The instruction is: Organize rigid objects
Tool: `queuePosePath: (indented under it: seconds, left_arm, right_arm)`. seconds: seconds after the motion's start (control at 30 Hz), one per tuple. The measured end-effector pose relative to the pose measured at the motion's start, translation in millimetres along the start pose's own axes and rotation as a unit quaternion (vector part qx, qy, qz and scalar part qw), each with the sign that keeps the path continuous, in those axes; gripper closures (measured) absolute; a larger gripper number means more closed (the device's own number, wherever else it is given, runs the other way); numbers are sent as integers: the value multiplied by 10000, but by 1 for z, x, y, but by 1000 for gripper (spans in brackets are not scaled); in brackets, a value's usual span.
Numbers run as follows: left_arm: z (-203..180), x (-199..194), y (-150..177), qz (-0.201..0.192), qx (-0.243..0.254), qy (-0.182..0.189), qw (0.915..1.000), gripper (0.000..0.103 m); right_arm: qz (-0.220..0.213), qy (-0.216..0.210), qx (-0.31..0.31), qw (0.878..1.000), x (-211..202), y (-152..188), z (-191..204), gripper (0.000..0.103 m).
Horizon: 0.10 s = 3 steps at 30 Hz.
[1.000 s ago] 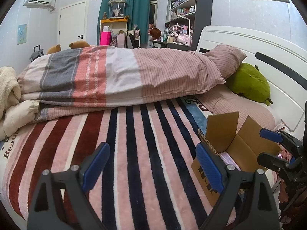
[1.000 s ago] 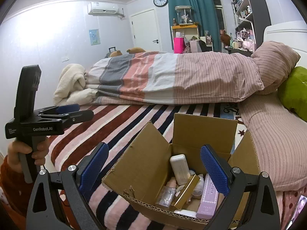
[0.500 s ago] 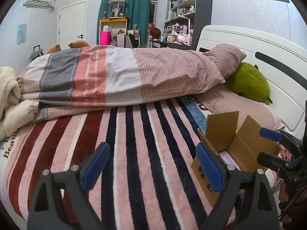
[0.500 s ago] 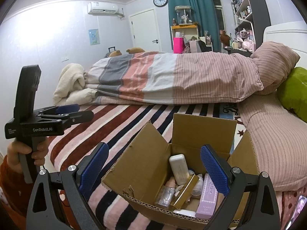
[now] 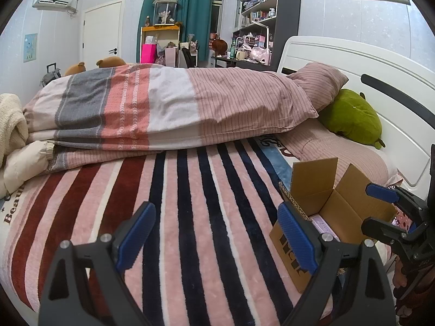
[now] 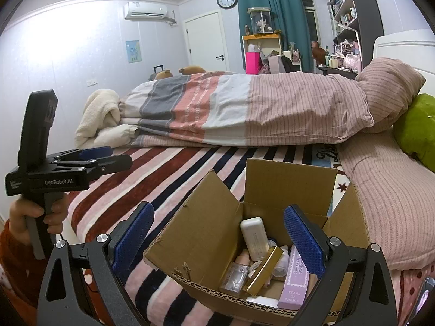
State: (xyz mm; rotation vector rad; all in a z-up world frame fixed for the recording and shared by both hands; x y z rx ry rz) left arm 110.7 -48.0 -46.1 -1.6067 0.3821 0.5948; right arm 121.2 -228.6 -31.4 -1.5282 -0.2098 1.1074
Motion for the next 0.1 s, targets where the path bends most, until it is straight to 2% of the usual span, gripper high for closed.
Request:
queuePosePath:
  seconds: [0.1]
  left_arm:
    - [0, 0, 0, 0, 8, 5, 10000, 13]
  right_arm:
    - [1, 10, -8, 10000, 0, 0, 0, 7]
Point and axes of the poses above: each gripper's, at about its wrist camera, not at the fingertips, and x roughly the way its jaws point, z to its left, y to its underside, the point moved 9 cm from there along x, roughly the way its jaws point, and after that the axes turned 5 degrees about -y, right-handed, at the moved point
